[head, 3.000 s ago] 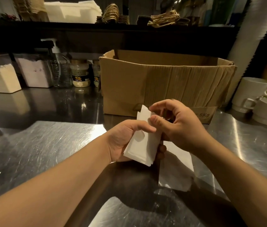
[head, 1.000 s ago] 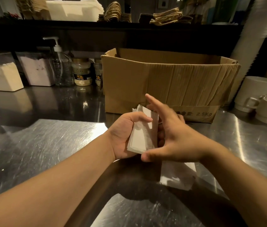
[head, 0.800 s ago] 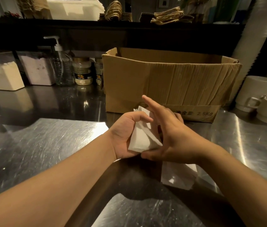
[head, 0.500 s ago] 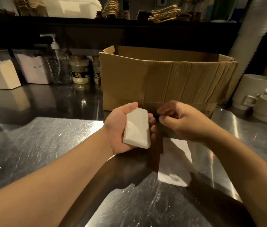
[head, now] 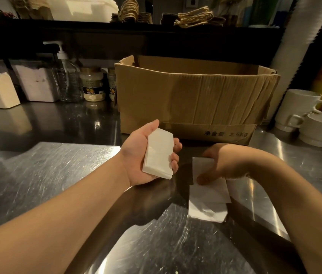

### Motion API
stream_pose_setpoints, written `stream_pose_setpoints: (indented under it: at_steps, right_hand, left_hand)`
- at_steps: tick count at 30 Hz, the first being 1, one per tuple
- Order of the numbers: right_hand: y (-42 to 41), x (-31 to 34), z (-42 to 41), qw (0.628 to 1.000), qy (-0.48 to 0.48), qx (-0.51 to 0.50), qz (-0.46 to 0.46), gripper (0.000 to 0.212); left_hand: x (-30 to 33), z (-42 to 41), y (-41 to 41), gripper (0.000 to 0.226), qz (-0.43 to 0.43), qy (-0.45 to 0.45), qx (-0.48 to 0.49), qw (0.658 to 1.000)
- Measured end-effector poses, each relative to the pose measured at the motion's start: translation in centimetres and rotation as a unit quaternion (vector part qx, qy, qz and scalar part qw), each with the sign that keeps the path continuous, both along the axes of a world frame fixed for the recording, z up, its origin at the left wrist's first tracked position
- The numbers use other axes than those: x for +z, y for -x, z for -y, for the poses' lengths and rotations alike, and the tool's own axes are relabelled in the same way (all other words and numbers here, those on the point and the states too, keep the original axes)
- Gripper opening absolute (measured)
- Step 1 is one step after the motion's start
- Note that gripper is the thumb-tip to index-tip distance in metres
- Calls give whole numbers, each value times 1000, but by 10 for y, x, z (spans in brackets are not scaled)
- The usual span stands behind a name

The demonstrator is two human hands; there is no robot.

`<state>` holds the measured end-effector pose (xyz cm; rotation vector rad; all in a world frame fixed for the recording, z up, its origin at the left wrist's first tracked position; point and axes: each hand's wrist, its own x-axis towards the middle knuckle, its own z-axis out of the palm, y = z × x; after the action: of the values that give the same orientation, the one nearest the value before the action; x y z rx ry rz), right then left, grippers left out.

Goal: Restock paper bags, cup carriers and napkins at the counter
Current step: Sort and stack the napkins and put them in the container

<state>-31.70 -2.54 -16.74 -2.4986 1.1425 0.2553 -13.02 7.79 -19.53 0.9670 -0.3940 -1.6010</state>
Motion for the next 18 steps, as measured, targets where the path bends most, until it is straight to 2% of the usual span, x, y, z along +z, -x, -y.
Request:
stream_pose_setpoints:
  at_steps: [2,4,5,7,9,11,12,16,18]
  right_hand:
    - [-1,-1,2,999,36,11,29,10]
    - [2,1,5,995,56,9,83,9]
    - [5,4,6,992,31,10,120,12]
    - [15,13,8,969,-103,38,220,14]
    - [22,22,1,913,-253,79,310,23]
    - [20,25,-7,868,-304,110,377,24]
    - [15,22,-11,862,-287,113,402,24]
    - [-7,4,-17,880,-143,51,450,17]
    - [-12,-2,-18,877,-114,27,466,10]
  left_hand:
    - [0,0,1,58,12,-3,1,1000]
    - [0,0,0,59,25,-4,1,1000]
    - [0,0,0,60,32,-1,-1,1000]
    - [0,0,-1,59,51,3,3,999]
    - [0,1,-1,57,70,2,5,998]
    - [1,0,2,58,78,2,-13,997]
    - [2,-1,4,58,87,1,-28,996]
    - [3,-2,9,51,120,-1,-65,991]
    - [3,-3,10,59,120,9,-77,990]
